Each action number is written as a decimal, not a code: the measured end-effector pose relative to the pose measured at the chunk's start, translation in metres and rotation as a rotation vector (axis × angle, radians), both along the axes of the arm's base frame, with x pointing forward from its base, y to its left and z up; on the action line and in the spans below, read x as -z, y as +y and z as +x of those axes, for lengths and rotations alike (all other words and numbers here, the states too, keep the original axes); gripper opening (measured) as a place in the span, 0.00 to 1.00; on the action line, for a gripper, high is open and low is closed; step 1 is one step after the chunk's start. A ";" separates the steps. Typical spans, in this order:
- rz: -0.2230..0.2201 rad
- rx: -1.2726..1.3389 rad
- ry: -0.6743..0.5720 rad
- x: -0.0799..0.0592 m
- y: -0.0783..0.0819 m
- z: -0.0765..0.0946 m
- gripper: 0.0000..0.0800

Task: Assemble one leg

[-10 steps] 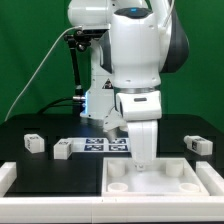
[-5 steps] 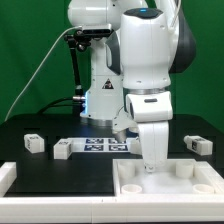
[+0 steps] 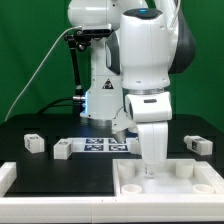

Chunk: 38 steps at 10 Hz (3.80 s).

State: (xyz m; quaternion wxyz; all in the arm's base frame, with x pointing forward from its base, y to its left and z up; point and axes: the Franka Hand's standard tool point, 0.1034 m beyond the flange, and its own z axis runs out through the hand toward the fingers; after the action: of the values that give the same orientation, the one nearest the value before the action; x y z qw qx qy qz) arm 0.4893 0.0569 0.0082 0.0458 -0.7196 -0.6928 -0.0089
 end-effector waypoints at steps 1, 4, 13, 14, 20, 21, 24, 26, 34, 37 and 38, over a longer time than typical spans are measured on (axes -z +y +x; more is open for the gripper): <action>0.000 0.000 0.000 0.000 0.000 0.000 0.79; 0.000 0.001 0.000 0.000 -0.001 0.000 0.81; -0.035 0.241 -0.045 -0.059 0.019 -0.023 0.81; -0.035 0.256 -0.043 -0.059 0.019 -0.022 0.81; -0.001 1.090 0.032 -0.053 0.068 -0.062 0.81; 0.006 1.192 0.050 -0.055 0.081 -0.065 0.81; 0.021 1.187 0.062 -0.060 0.126 -0.079 0.81; -0.008 1.181 0.085 -0.059 0.123 -0.080 0.81; -0.534 1.146 0.372 -0.036 0.143 -0.127 0.81; -0.718 1.095 0.519 -0.024 0.143 -0.136 0.81; -0.806 1.065 0.587 -0.025 0.143 -0.141 0.81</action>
Offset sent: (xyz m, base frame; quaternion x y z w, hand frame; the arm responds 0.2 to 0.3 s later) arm 0.0000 0.0000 0.0000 0.0000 0.0000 0.0000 1.0000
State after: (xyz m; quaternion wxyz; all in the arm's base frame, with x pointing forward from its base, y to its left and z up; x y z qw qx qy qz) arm 0.3479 0.1998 0.0334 -0.0493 -0.8928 -0.1574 0.4193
